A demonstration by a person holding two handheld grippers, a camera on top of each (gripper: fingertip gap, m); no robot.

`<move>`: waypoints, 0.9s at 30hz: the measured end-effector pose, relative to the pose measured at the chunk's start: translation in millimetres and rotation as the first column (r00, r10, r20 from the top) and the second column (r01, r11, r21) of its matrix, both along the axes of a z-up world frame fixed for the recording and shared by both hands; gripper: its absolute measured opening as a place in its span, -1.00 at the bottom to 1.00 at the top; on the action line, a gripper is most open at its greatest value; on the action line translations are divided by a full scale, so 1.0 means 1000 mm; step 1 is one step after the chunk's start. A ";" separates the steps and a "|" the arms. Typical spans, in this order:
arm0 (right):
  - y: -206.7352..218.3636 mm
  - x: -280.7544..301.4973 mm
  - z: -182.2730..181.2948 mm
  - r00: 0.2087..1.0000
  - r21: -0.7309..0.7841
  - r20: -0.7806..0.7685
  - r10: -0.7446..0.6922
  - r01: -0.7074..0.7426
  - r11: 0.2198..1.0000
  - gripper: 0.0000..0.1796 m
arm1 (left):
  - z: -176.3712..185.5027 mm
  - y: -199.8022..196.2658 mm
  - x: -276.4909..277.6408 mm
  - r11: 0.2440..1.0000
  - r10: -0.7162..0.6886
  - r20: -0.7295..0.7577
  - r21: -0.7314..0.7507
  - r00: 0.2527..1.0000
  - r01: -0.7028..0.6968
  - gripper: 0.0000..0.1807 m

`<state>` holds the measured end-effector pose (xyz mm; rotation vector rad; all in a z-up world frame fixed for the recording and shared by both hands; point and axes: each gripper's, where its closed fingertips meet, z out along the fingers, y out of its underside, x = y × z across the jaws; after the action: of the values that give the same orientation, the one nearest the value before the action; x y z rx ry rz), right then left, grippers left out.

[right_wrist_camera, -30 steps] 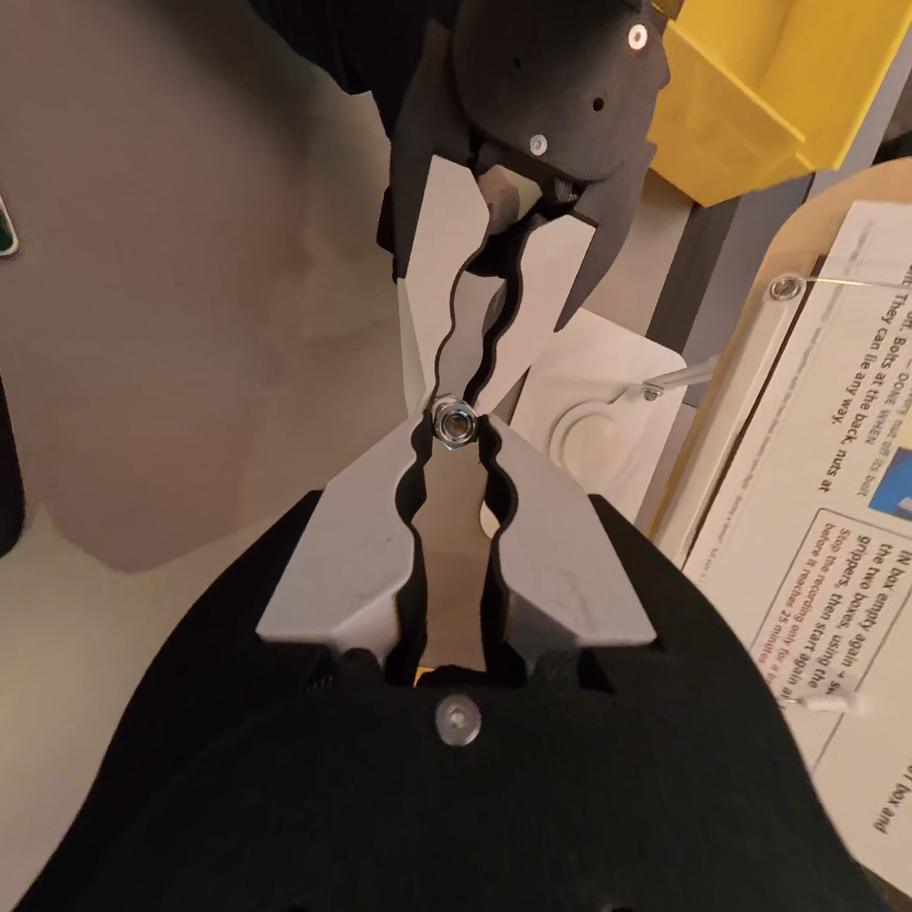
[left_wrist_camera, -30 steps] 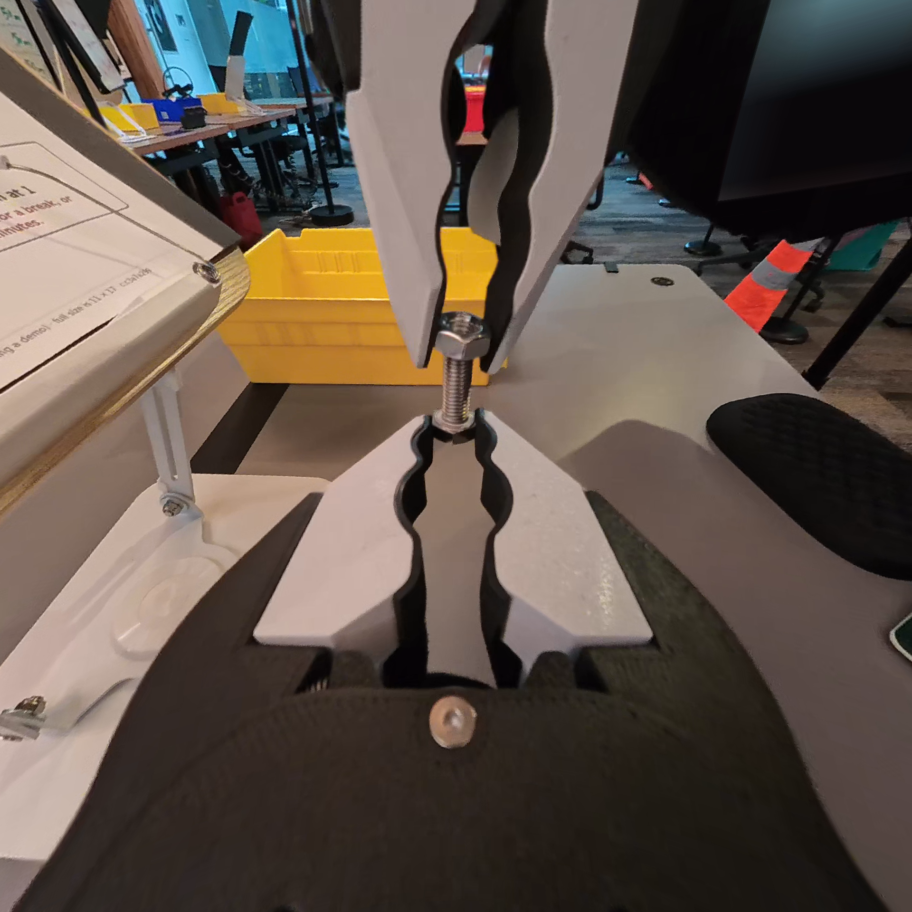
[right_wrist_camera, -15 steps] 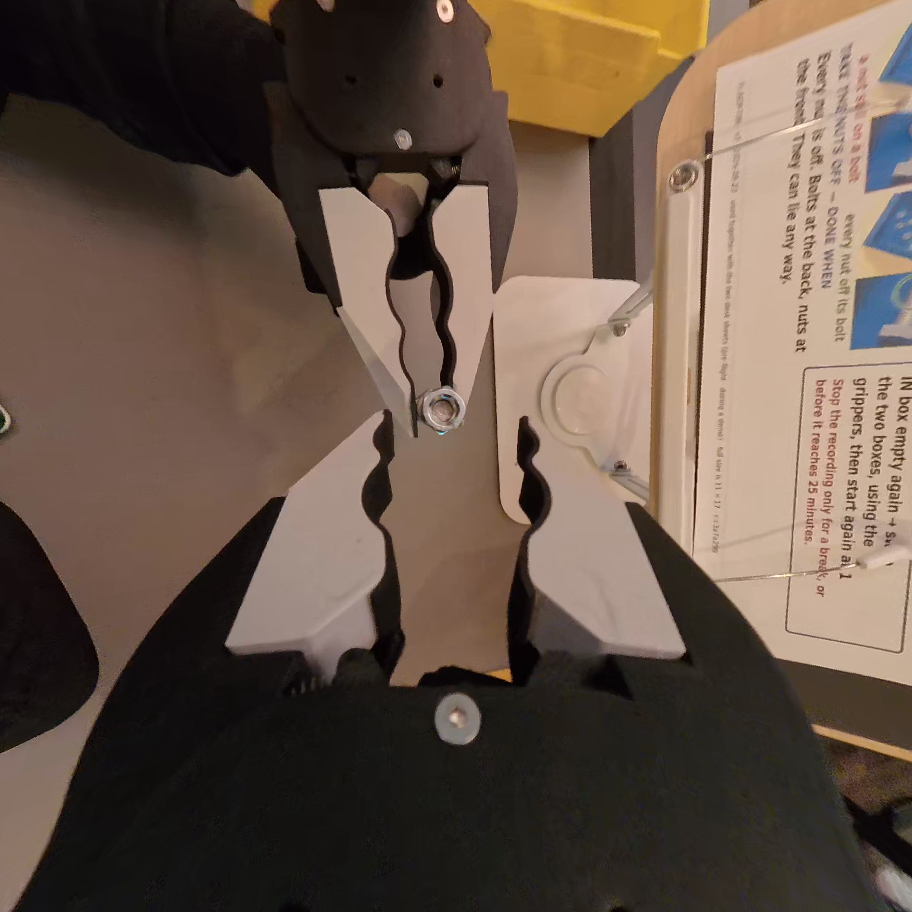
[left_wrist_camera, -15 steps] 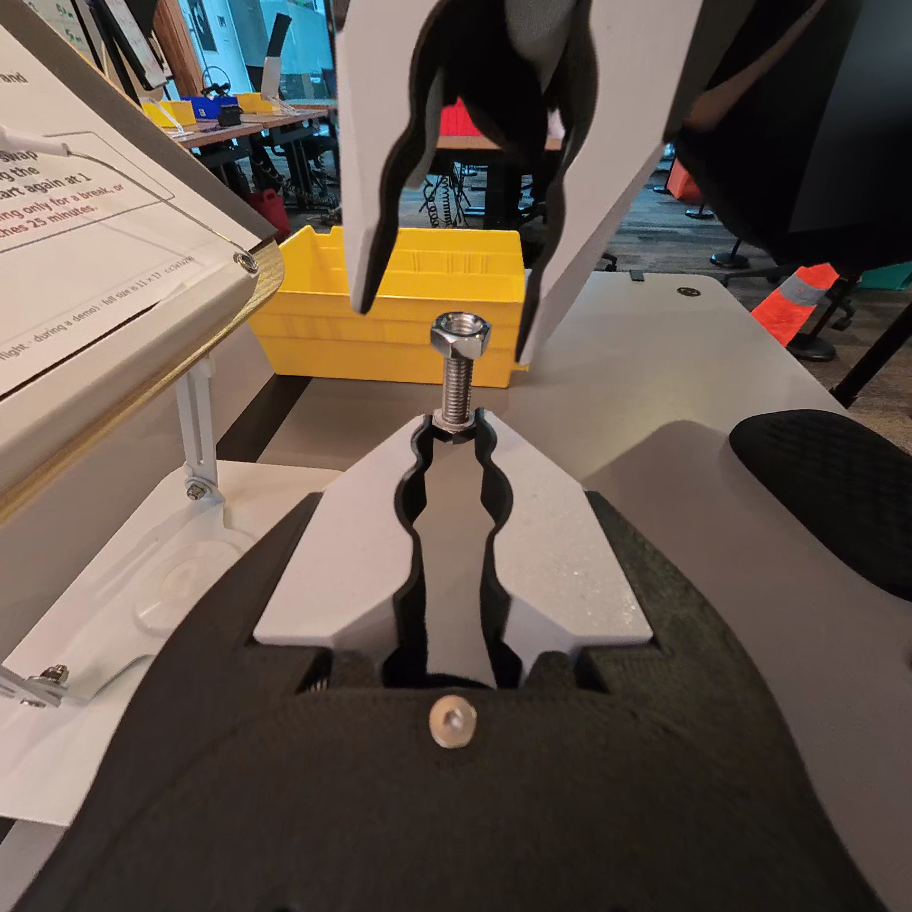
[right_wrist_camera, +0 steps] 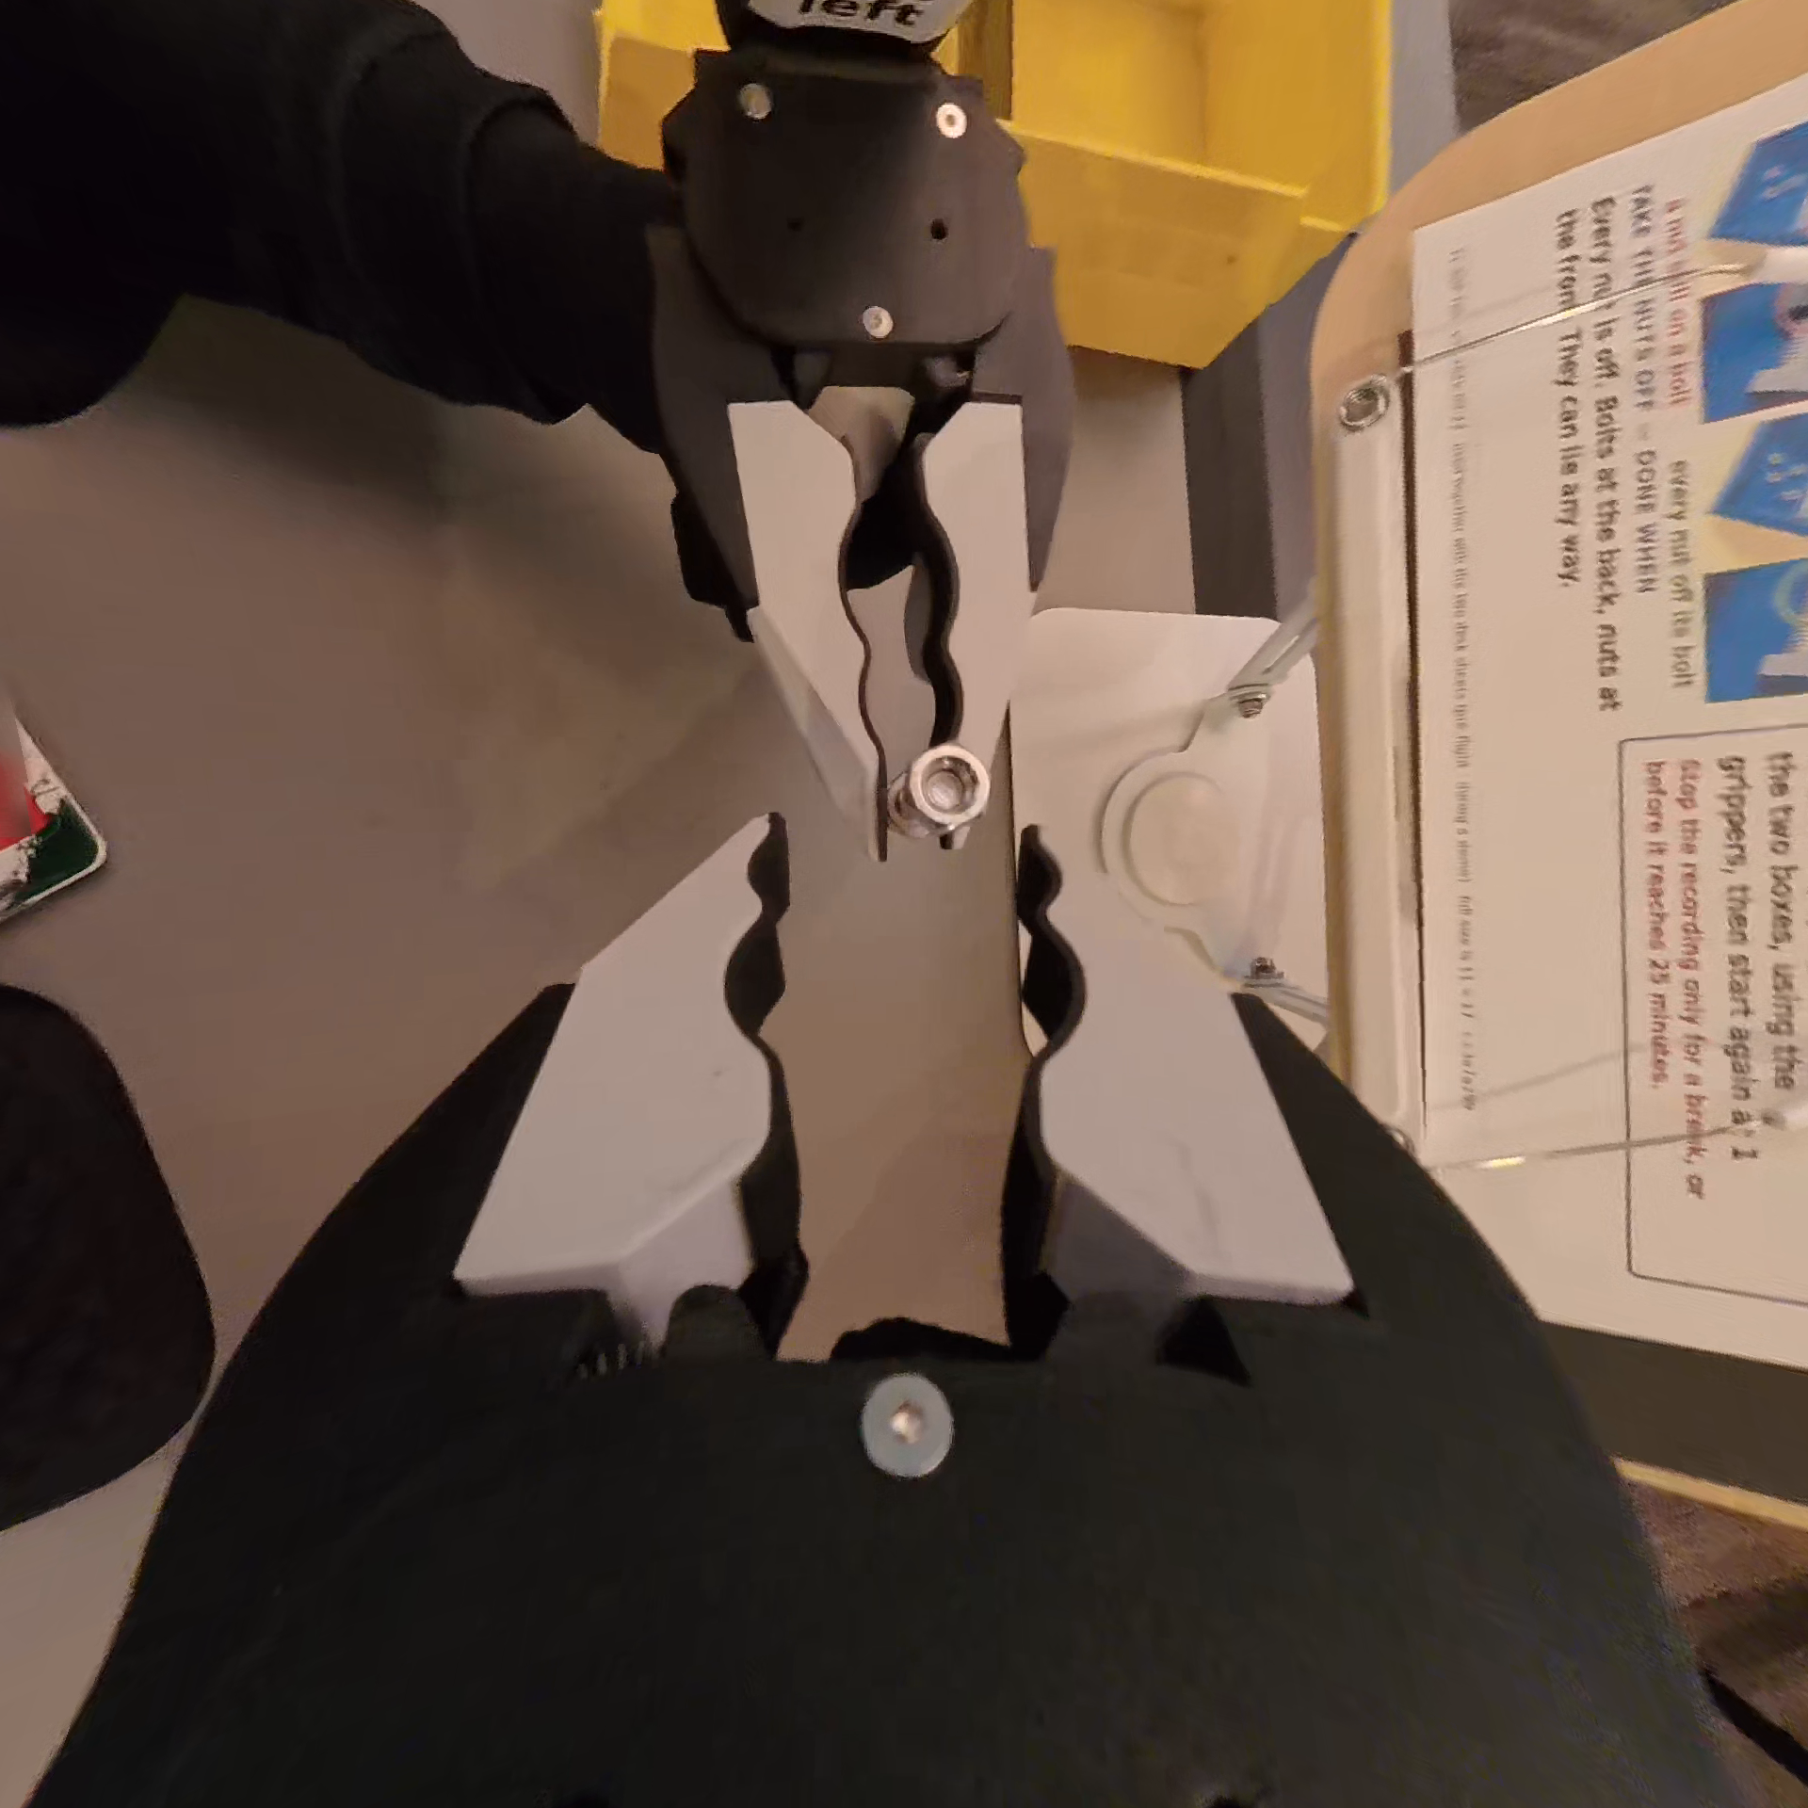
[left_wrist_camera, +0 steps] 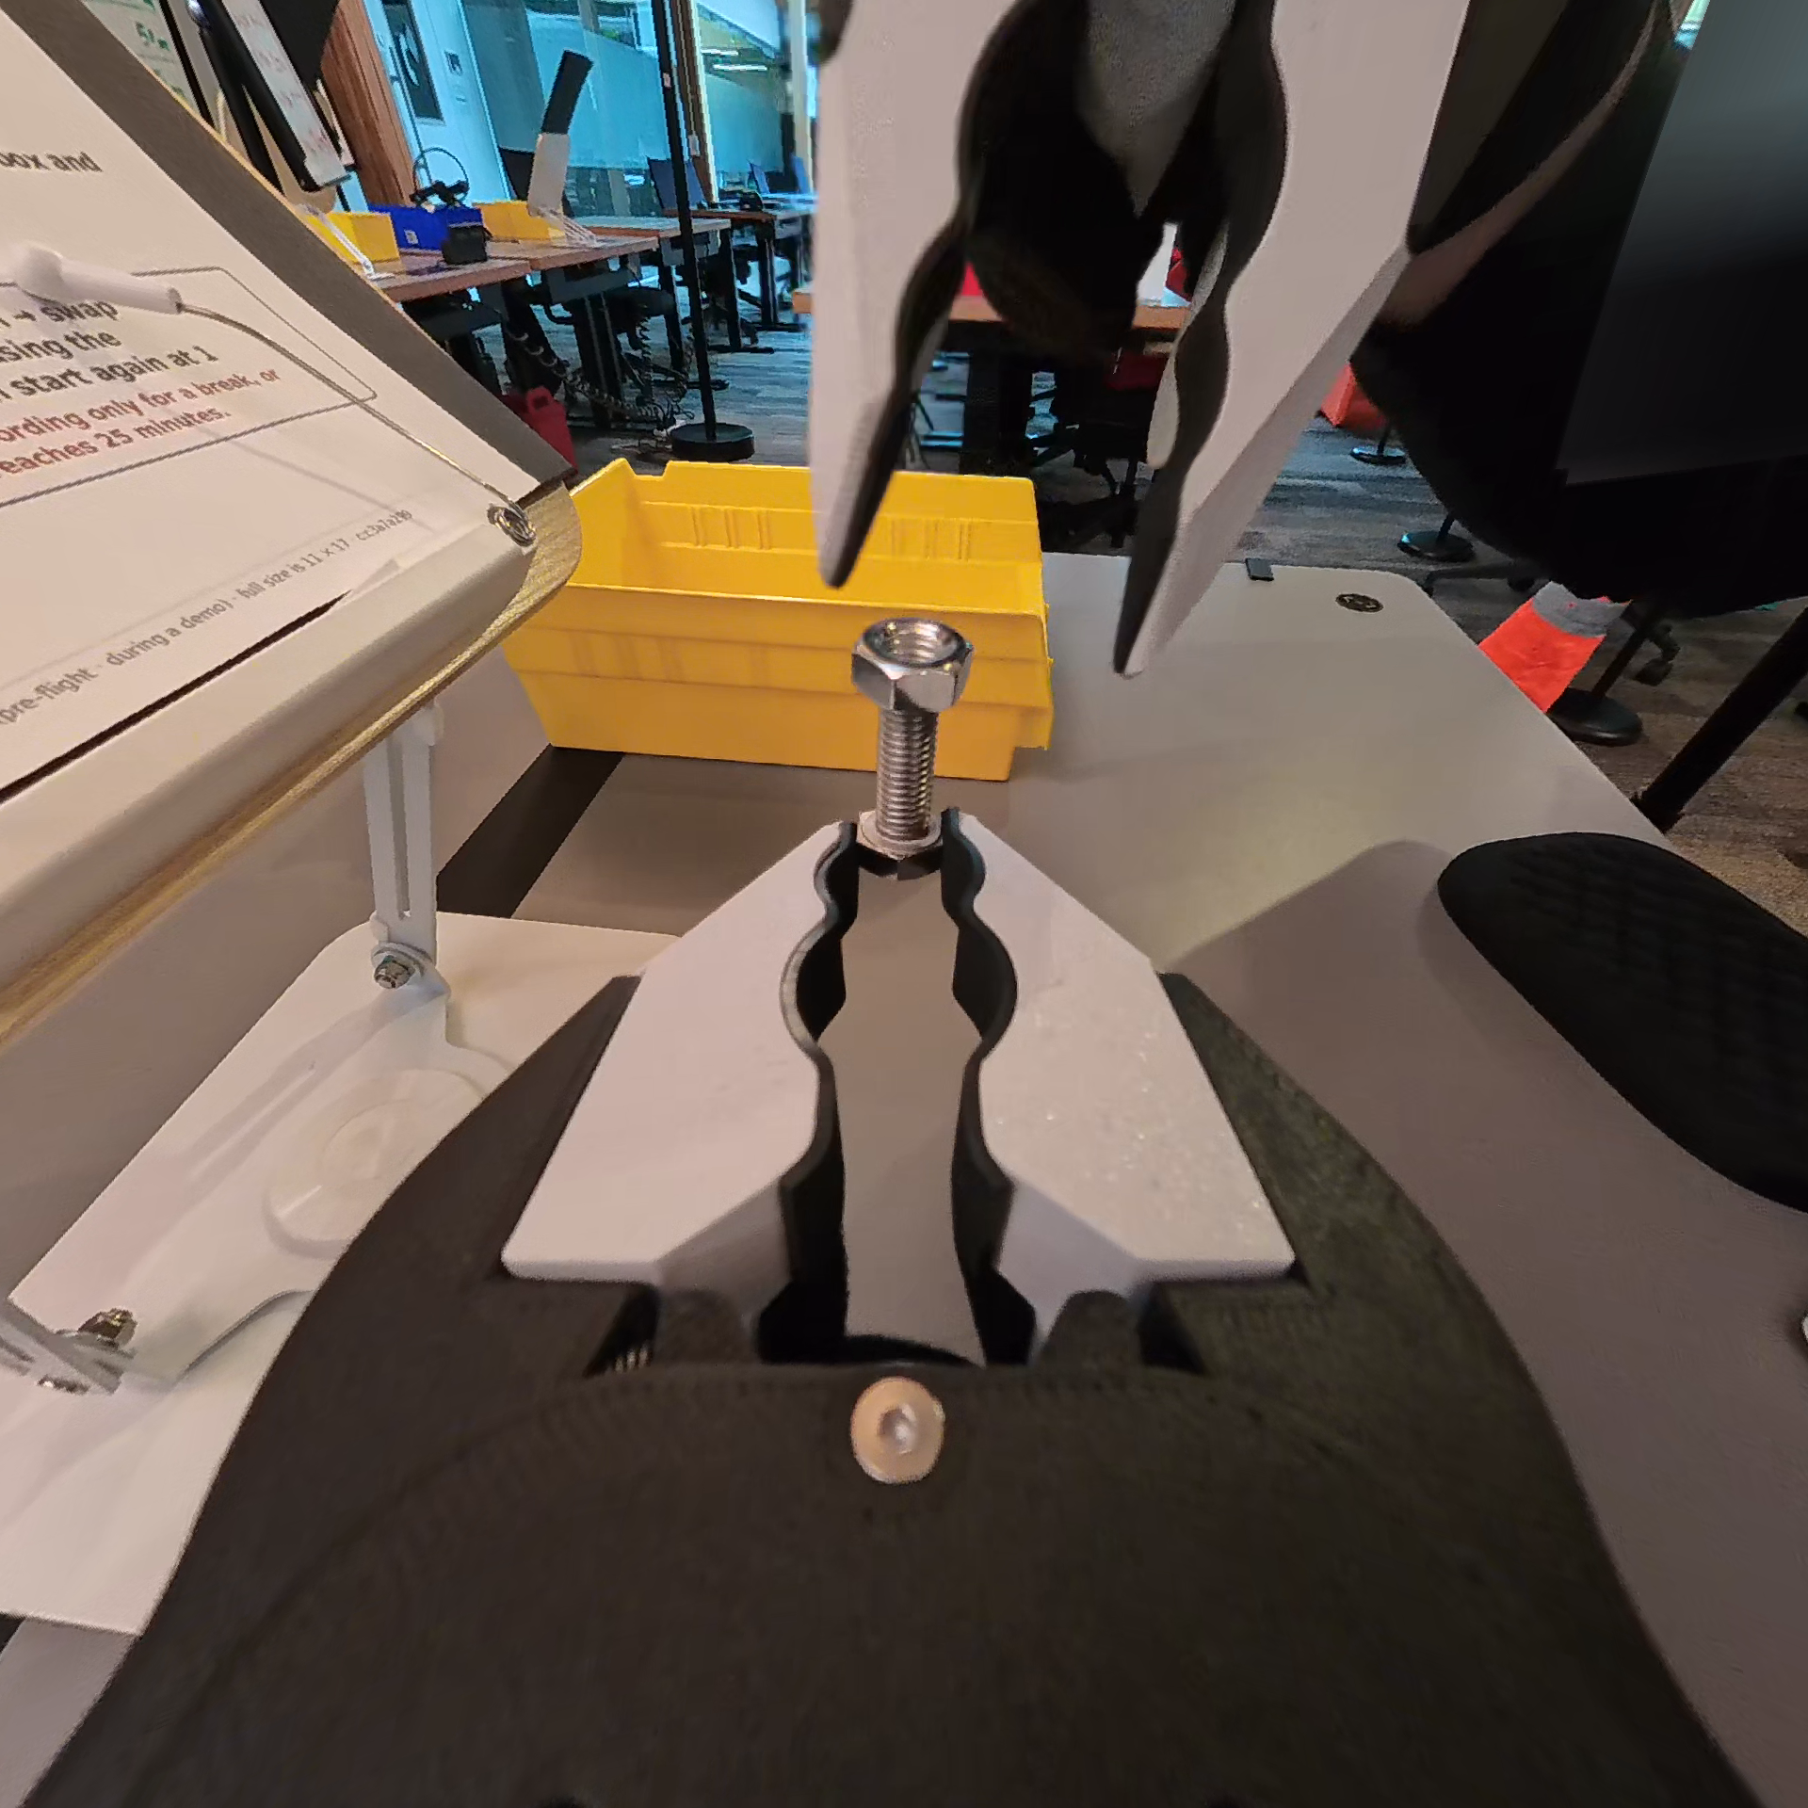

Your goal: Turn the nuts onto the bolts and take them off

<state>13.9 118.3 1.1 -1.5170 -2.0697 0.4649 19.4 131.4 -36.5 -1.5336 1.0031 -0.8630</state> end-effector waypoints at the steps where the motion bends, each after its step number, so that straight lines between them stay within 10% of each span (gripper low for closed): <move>1: -0.001 -0.001 -0.002 1.000 0.004 0.003 0.014 -0.014 1.000 -0.50 | -0.001 0.000 0.000 1.000 -0.001 -0.003 0.000 1.000 0.001 -0.84; 8: -0.007 0.009 -0.011 0.996 -0.023 0.083 0.022 -0.020 1.000 -0.87 | -0.005 -0.002 0.005 1.000 -0.008 -0.031 0.007 0.999 0.008 -0.84; 27: 0.000 0.004 -0.007 0.998 0.011 0.050 -0.029 0.029 1.000 -0.55 | 0.002 -0.002 0.003 1.000 -0.007 0.004 0.004 1.000 0.007 -0.84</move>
<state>18.2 118.4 -5.4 -1.5651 -2.0820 0.4082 22.1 129.9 -34.7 -1.5250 1.0073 -0.8689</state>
